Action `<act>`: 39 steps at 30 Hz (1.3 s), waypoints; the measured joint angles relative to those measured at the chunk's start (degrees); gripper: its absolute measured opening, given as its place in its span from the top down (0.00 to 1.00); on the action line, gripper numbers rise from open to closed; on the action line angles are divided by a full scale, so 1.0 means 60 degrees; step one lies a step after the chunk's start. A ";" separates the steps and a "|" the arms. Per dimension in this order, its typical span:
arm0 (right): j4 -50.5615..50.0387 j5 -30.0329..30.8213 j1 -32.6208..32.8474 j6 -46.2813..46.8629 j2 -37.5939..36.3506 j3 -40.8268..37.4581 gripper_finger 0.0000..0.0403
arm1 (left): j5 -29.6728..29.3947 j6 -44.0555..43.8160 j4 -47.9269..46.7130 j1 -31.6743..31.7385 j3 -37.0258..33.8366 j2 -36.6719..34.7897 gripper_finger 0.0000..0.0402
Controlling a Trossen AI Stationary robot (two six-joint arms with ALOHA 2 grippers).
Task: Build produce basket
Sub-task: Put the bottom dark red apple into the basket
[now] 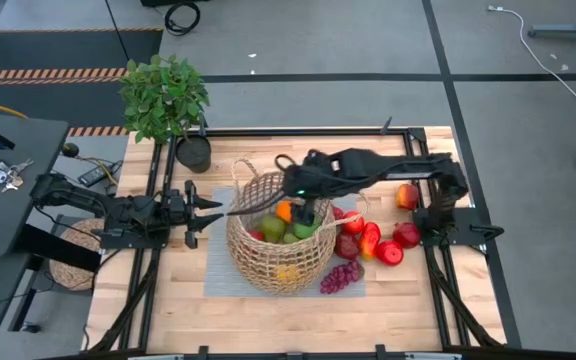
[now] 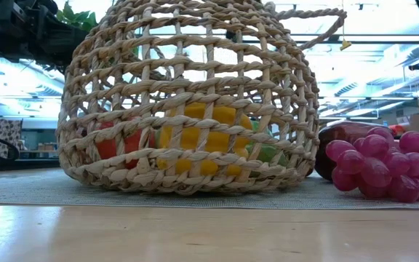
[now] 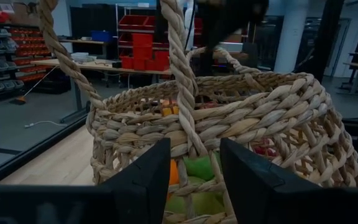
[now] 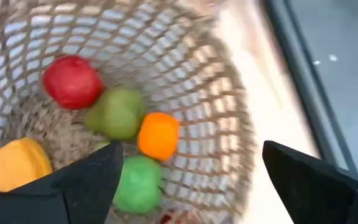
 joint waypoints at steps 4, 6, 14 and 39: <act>-0.0065 0.0557 0.0233 0.0464 -0.0929 -0.0573 0.06 | -0.0001 0.0000 0.0005 -0.0002 0.0000 0.0000 0.63; -0.0081 0.0637 0.0322 0.0730 -0.1385 -0.1108 0.07 | -0.0002 0.0000 0.0007 -0.0002 0.0000 -0.0004 0.63; -0.0064 0.0989 0.1254 0.2124 -0.3368 -0.3330 0.09 | -0.0001 0.0000 0.0007 0.0000 0.0000 -0.0004 0.64; 0.3283 0.1365 0.5845 0.5260 -0.3525 -0.7495 0.09 | -0.0004 0.0000 0.0014 -0.0001 0.0000 -0.0003 0.64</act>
